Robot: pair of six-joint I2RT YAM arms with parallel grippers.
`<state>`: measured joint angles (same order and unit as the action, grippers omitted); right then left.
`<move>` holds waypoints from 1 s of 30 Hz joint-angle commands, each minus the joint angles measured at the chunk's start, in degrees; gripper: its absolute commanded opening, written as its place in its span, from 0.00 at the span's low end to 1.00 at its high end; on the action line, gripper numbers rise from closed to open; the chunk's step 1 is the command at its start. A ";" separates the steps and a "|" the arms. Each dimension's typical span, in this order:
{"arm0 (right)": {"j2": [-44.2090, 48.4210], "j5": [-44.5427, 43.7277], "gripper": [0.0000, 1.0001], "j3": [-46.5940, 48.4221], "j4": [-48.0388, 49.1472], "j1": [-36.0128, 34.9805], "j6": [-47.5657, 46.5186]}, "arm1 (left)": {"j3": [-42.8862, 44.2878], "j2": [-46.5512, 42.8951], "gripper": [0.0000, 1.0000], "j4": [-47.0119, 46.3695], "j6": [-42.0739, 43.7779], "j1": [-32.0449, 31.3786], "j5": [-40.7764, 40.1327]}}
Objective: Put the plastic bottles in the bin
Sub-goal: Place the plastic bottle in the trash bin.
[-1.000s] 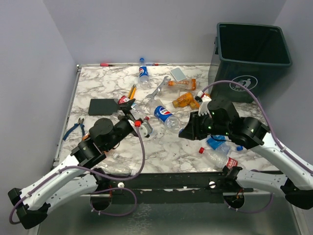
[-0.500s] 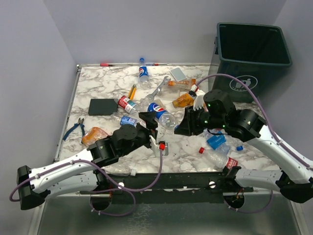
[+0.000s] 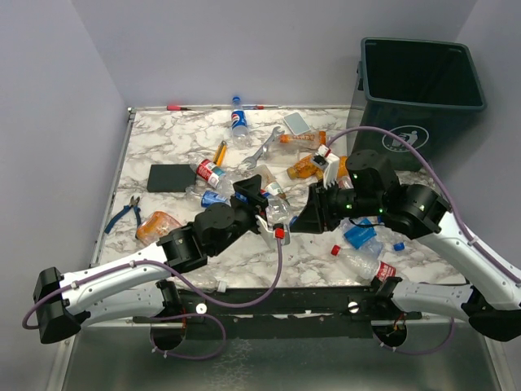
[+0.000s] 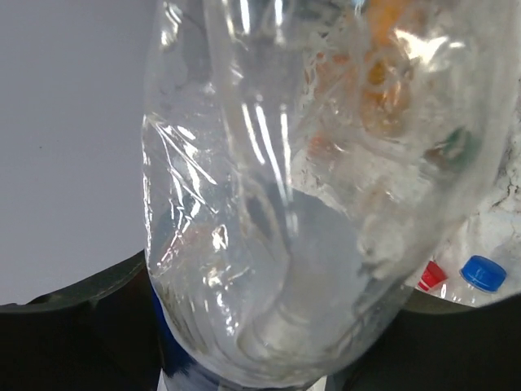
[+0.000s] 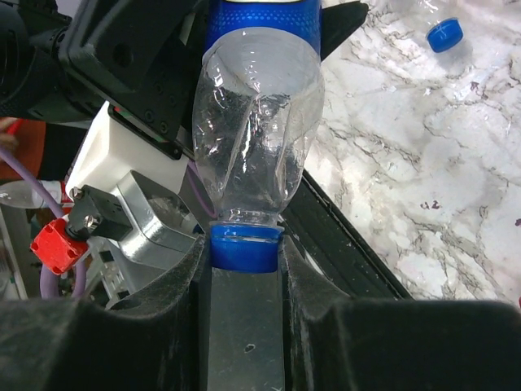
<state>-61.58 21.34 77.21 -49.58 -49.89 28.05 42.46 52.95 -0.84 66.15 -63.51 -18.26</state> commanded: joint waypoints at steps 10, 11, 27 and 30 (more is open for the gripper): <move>2.26 5.87 0.20 2.81 3.09 -0.30 -0.72 | -1.84 -1.33 0.38 -7.94 -1.39 -0.21 -0.36; 2.30 5.92 0.34 3.18 3.04 -0.30 -0.72 | -2.06 -1.47 0.36 -8.04 -1.65 -0.18 -0.25; 18.61 -17.74 0.83 -7.45 27.58 -0.30 -3.80 | 2.53 -5.45 0.26 -3.23 -47.06 -0.18 9.04; 22.63 -17.94 0.83 -12.57 36.09 -0.30 -5.34 | 3.89 -3.71 0.26 -2.95 -64.20 0.08 18.42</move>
<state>-43.24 9.08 70.26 -30.15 -49.91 25.98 42.39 48.07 -5.26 33.43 -63.72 -12.91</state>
